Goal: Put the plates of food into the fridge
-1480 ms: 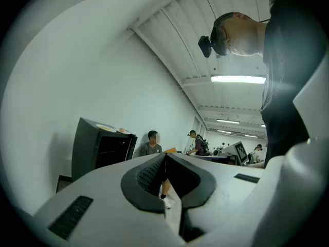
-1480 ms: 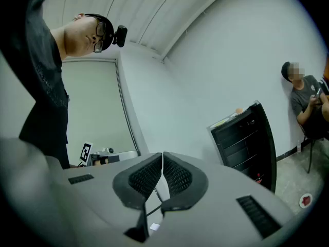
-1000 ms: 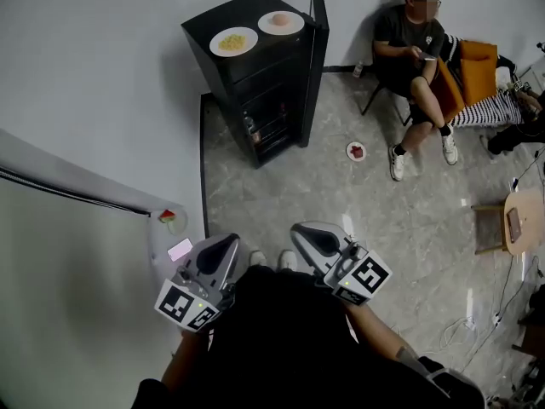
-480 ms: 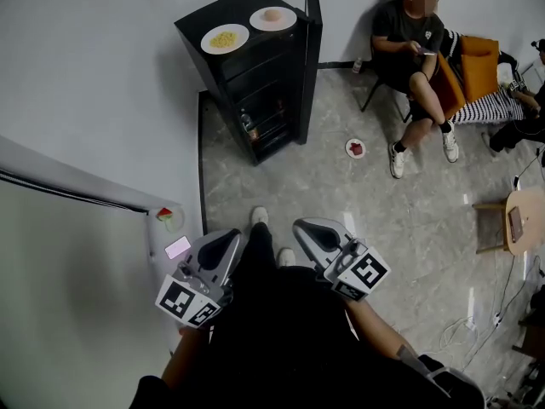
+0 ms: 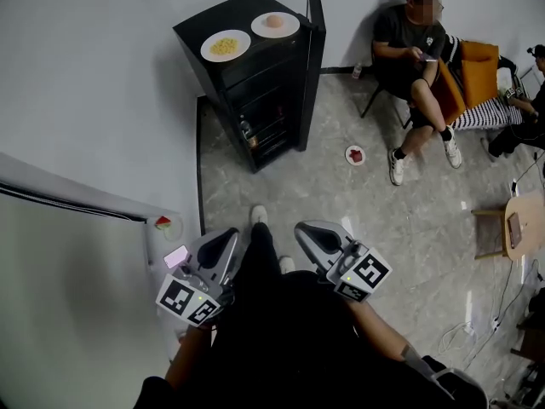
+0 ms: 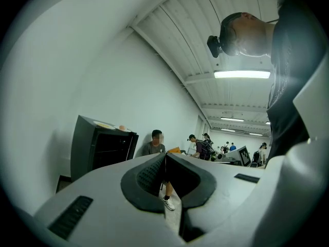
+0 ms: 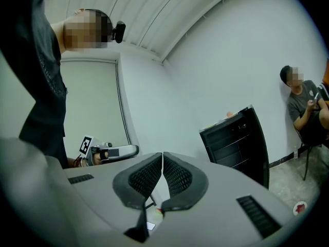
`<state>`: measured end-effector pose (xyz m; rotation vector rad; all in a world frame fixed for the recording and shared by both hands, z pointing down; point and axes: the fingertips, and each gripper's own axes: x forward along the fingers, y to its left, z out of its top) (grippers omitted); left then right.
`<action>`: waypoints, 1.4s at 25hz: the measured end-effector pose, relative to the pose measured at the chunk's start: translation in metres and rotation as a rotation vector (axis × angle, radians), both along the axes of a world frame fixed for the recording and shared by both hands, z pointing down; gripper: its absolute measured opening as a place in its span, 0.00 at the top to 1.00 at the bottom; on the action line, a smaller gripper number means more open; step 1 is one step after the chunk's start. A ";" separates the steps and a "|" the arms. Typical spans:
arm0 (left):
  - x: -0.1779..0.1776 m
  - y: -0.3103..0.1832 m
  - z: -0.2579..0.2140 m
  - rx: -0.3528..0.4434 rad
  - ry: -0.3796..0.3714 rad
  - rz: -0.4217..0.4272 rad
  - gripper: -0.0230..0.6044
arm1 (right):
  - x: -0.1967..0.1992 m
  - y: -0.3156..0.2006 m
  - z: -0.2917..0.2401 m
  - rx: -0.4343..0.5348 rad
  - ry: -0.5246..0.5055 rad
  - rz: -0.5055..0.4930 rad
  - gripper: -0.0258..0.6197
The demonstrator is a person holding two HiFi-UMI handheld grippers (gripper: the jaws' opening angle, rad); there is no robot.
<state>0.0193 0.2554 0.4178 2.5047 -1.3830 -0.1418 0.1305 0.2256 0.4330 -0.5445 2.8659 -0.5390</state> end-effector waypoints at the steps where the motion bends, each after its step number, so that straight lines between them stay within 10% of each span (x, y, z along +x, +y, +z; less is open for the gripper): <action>1: -0.002 -0.005 0.001 0.000 0.003 0.001 0.92 | -0.004 -0.004 0.001 0.001 0.001 -0.007 0.92; 35: -0.173 -0.257 0.000 -0.006 0.062 0.031 0.92 | -0.184 -0.260 0.000 -0.102 0.066 -0.046 0.92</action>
